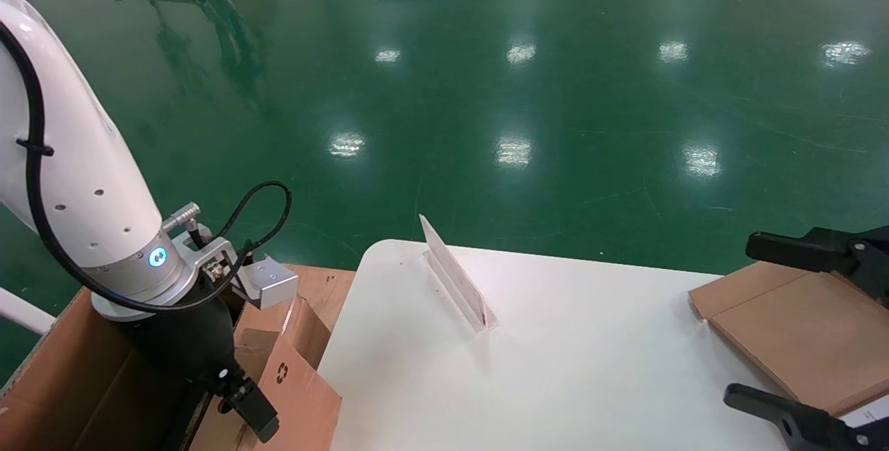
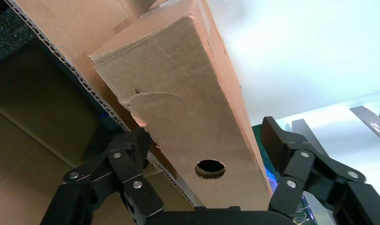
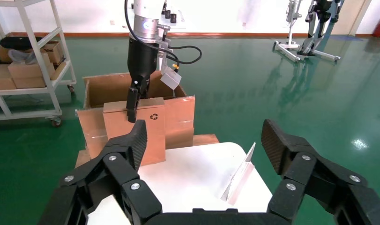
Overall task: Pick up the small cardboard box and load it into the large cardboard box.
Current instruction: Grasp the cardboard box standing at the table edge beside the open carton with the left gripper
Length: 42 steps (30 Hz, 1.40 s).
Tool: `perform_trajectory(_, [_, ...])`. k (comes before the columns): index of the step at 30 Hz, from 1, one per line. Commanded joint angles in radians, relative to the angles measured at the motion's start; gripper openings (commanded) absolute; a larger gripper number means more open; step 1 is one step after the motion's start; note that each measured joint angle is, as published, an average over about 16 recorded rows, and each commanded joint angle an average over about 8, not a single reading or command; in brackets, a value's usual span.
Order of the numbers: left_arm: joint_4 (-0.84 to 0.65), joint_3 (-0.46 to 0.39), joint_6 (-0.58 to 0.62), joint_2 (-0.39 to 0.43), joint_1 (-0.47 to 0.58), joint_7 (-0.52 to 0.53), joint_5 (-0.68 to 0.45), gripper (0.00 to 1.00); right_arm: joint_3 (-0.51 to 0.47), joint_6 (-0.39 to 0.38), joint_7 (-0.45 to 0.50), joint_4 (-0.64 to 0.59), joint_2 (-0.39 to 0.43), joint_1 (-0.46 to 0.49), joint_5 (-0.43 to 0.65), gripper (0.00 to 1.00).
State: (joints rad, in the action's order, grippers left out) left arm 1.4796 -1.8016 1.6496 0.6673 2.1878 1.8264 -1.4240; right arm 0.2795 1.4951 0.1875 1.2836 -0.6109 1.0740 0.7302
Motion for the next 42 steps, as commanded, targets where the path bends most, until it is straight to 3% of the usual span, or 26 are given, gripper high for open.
perform_trajectory(1, [0.000,0.000,0.000,0.000,0.000,0.000,0.000,0.00,0.000,0.000,0.000,0.000,0.000,0.000,0.000,1.00])
perform_trajectory(21, [0.000,0.003,0.000,0.001,0.001,-0.001,0.001,0.00,0.000,0.000,0.000,0.000,0.000,0.000,0.000,1.00])
perform_trajectory(29, [-0.004,0.042,-0.002,-0.008,0.019,-0.017,0.012,0.00,0.000,0.000,0.000,0.000,0.000,0.000,0.000,1.00])
perform_trajectory(42, [-0.022,0.237,0.060,-0.111,0.257,-0.144,0.029,0.00,0.000,0.000,0.000,0.000,0.000,0.000,0.000,1.00])
